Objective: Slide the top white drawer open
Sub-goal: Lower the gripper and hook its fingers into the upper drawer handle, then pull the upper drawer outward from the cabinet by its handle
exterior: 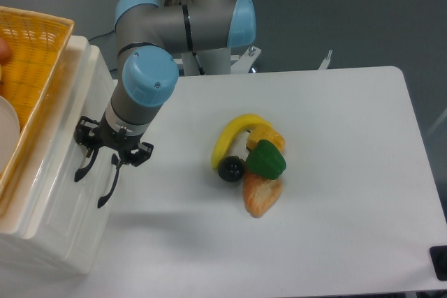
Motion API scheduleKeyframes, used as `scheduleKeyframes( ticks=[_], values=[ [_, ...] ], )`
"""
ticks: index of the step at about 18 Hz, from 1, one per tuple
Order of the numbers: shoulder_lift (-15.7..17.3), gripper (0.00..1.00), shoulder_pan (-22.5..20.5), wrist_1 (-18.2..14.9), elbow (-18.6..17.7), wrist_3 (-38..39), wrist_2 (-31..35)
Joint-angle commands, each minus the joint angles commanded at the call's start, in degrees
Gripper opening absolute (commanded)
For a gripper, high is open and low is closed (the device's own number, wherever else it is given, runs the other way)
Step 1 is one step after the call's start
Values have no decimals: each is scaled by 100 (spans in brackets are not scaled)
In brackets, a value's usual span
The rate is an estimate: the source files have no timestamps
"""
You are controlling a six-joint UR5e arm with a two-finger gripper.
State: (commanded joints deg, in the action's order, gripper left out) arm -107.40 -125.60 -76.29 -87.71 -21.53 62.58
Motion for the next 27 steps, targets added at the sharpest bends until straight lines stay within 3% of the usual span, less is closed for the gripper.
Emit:
scheduleKeyframes(
  ticks=[4, 17, 27],
  values=[
    [0, 44, 0, 0, 0, 0, 0],
    [0, 28, 0, 0, 0, -9, -9],
    [-17, 23, -53, 9, 61, -18, 0]
  ],
)
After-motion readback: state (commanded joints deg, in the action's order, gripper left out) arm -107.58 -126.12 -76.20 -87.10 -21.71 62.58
